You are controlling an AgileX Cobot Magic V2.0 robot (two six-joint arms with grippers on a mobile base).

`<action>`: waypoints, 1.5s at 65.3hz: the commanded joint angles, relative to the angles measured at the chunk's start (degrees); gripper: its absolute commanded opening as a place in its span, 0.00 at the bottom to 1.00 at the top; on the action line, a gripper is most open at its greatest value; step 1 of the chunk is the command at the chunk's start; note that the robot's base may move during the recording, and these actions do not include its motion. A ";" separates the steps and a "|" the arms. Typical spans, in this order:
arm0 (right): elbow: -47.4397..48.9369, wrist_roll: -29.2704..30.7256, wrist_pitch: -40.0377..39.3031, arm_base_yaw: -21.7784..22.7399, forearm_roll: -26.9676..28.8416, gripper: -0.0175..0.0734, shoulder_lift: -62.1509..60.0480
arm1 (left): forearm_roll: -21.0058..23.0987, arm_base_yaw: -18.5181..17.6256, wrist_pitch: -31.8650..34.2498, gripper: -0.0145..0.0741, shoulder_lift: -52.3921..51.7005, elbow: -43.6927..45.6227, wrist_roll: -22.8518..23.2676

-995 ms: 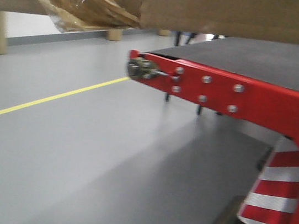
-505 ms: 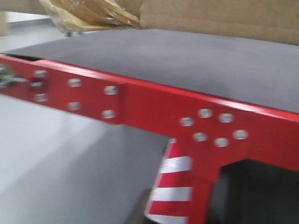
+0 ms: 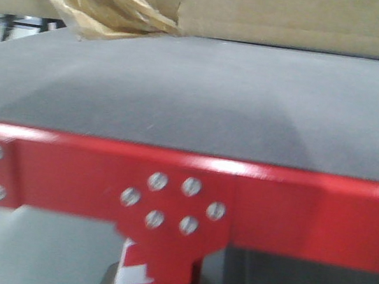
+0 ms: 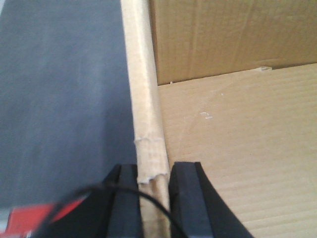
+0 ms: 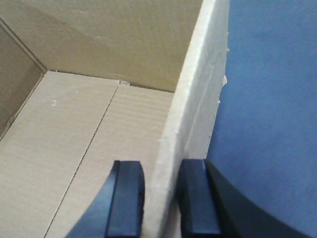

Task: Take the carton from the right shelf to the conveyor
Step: 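Carry the carton over the grey conveyor belt with both grippers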

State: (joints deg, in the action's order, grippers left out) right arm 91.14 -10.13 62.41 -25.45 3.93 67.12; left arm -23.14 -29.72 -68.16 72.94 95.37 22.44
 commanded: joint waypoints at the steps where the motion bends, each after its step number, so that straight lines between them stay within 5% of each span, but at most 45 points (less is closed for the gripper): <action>1: 0.52 0.99 -1.17 0.13 -0.32 0.12 -1.41 | -7.09 0.49 -0.72 0.15 -0.74 0.18 -0.83; 98: 0.52 0.99 -1.17 0.13 -0.32 0.12 -1.41 | -7.09 0.49 -0.72 0.15 -0.74 0.18 -0.83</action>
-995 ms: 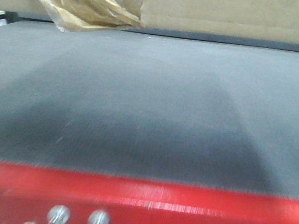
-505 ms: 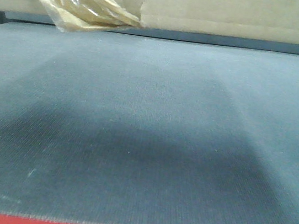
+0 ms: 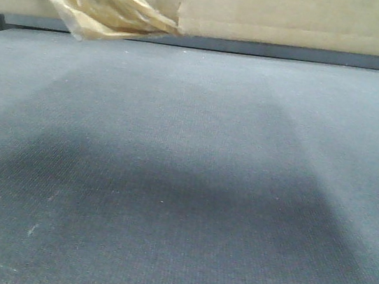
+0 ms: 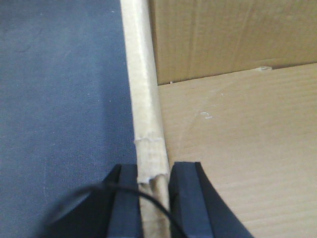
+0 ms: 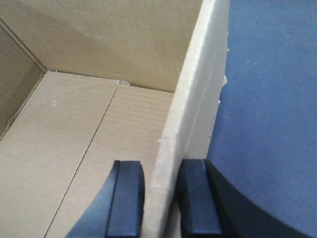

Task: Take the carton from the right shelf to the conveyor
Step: 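Carry the carton over the grey conveyor belt with both grippers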

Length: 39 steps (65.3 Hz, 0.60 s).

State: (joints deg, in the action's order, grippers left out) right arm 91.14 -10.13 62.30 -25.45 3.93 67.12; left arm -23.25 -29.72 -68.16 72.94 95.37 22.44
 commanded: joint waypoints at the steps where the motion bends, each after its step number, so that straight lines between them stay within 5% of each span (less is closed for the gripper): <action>1: 0.52 0.99 -1.07 0.13 -0.32 0.12 -1.41 | -6.98 0.49 -0.72 0.15 -0.74 0.18 -0.83; 39: 0.52 0.99 -1.16 0.13 -0.27 0.12 -1.41 | -6.87 0.49 -0.72 0.15 -0.74 0.18 -0.83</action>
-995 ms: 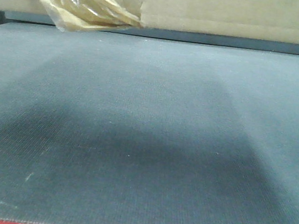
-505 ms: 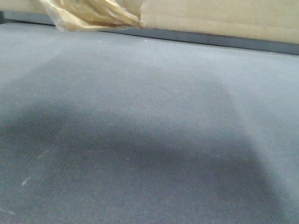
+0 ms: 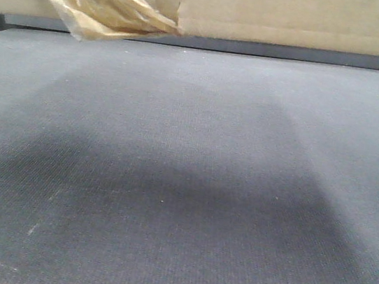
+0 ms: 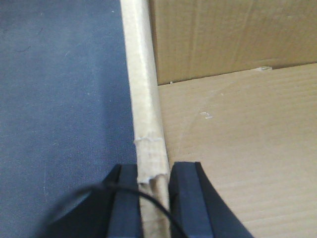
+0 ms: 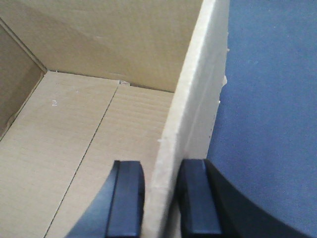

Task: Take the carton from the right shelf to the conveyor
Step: 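Carry the carton over the grey conveyor belt with both grippers, then lower the carton onto the belt with both grippers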

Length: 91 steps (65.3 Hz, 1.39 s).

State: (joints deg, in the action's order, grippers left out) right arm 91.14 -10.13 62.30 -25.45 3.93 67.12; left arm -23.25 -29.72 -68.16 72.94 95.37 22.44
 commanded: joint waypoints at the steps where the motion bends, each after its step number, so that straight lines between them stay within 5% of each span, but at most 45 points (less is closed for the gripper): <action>1: 0.52 0.99 -1.16 0.13 -0.27 0.12 -1.41 | -6.87 0.49 -0.72 0.15 -0.74 0.18 -0.83; 20: 0.52 0.99 -1.95 0.13 0.24 0.12 -1.06 | -6.24 0.49 1.22 0.15 -0.74 0.18 -0.83; 43: 0.65 2.15 -10.55 0.13 0.24 0.12 10.36 | -0.40 0.49 7.34 0.15 8.02 0.18 -0.72; 60: 0.65 2.37 -15.95 0.35 -3.22 0.12 21.08 | 5.03 4.71 13.74 0.15 16.91 0.18 -0.72; 81: 0.65 2.37 -19.75 0.97 -5.79 0.12 28.74 | 4.92 6.68 17.58 0.15 23.28 0.18 -0.72; 87: 0.65 2.37 -19.90 1.63 -5.79 0.21 29.57 | 4.78 6.68 18.18 0.16 24.65 0.08 -0.72; 91: 0.65 2.37 -19.90 2.13 -5.79 0.39 29.77 | 4.78 6.68 18.29 0.22 25.42 0.08 -0.72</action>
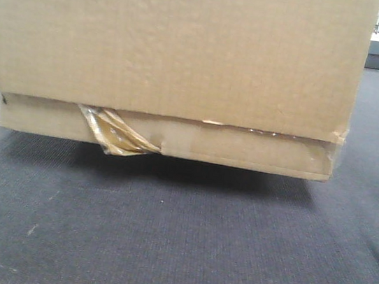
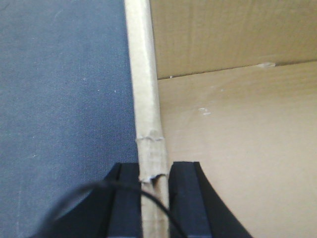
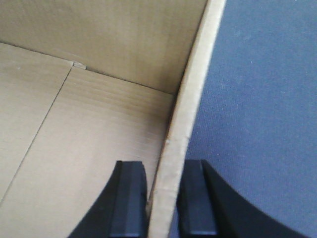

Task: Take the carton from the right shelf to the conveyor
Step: 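Lower the carton onto the belt with both grippers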

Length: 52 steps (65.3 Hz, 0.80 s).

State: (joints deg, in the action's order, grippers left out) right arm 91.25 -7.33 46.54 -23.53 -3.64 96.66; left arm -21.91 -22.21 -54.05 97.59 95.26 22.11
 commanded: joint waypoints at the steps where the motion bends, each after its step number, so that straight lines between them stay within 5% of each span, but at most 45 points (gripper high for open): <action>1: 0.55 -0.43 -4.13 0.33 1.77 0.43 0.22 | 3.45 -0.84 4.18 0.24 1.01 0.19 -0.40; 10: 0.55 -0.43 -3.59 1.36 1.77 0.83 0.22 | 3.45 -0.84 4.31 0.56 1.56 0.19 -0.40; 19: 0.55 -0.43 -1.91 1.89 1.77 0.82 -0.12 | 3.45 -0.84 4.46 0.88 1.46 0.42 -0.40; 34: 0.55 -0.43 -1.60 2.55 1.77 0.82 -4.94 | 3.45 -0.84 2.67 0.79 -3.08 0.42 -1.34; 40: 0.55 -0.43 -0.77 3.37 1.77 0.81 -8.68 | 3.80 -0.84 1.73 0.79 -7.01 0.42 -6.65; 52: 0.55 -0.43 4.08 5.29 1.77 0.53 -16.75 | 4.92 0.84 0.64 0.63 -15.45 -0.17 -7.09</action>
State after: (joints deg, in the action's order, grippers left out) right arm 91.35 -7.78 48.93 -19.30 -1.29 83.76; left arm -17.81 -22.61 -53.14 86.21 95.26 15.83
